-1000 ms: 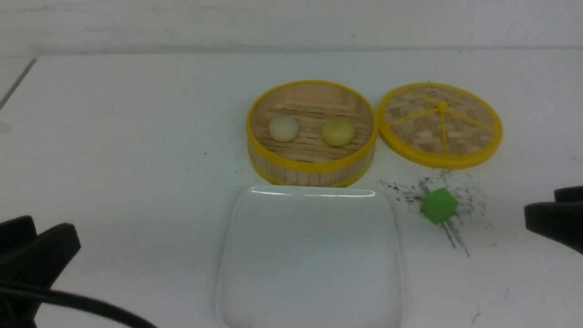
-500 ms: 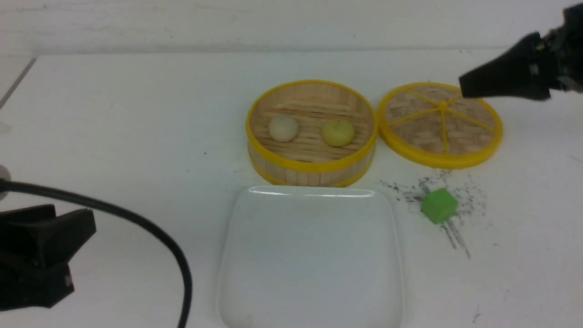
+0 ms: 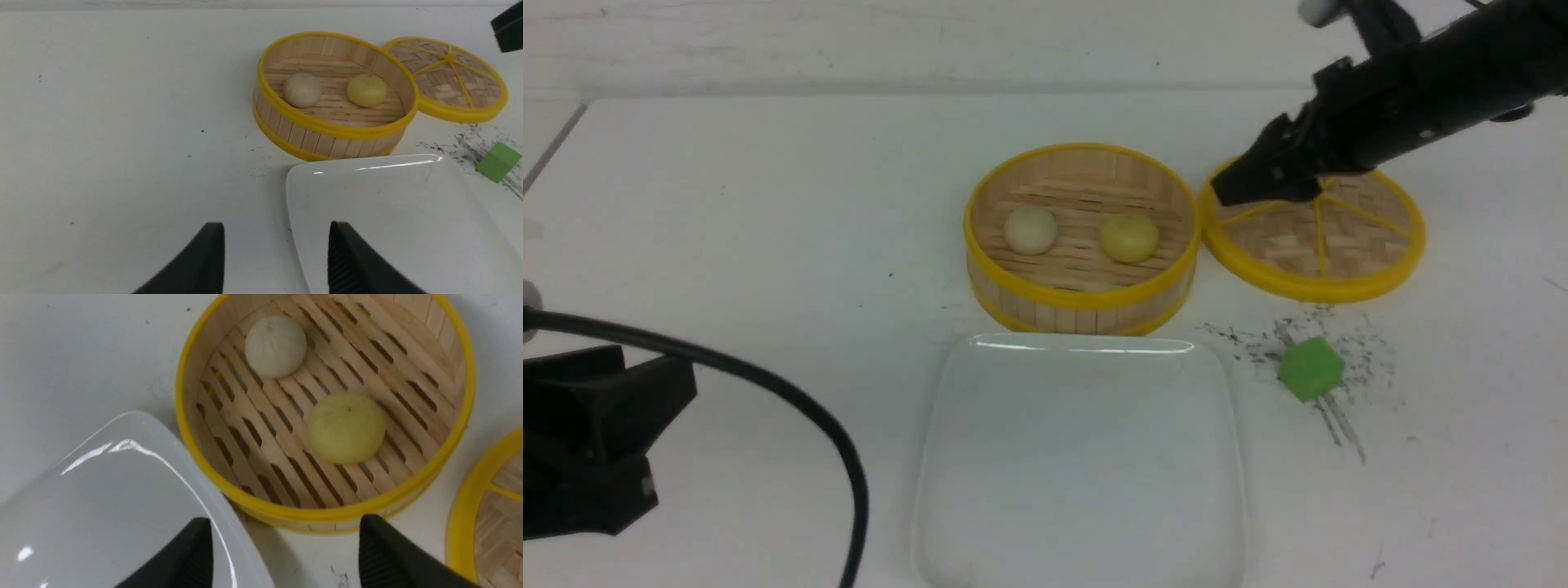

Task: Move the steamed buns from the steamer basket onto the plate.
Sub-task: Use the right arm to grab the steamed stuffed bun that is closest to it

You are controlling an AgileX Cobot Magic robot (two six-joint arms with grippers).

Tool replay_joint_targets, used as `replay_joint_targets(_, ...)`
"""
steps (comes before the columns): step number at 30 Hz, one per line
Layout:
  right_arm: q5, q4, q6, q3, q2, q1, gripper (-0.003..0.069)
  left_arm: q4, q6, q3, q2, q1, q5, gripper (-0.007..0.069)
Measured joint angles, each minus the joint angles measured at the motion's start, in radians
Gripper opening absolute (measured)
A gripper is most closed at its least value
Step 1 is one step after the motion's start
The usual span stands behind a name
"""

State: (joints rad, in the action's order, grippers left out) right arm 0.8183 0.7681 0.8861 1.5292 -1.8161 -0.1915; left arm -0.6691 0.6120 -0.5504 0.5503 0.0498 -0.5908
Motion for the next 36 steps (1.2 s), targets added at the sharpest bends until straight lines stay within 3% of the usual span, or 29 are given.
replay_joint_targets(17, -0.073, -0.014, 0.003, 0.254, -0.307, -0.037, 0.0477, -0.004, 0.025, 0.0, 0.0, 0.0, 0.018, 0.037)
replay_joint_targets(27, 0.11, -0.162, -0.111, 0.508, -0.444, -0.037, 0.0477, -0.004, 0.026, 0.0, 0.0, 0.0, 0.027, 0.037)
replay_joint_targets(36, 0.228, -0.236, -0.117, 0.638, -0.497, -0.063, 0.0477, -0.004, 0.026, 0.0, 0.0, 0.0, 0.037, 0.037)
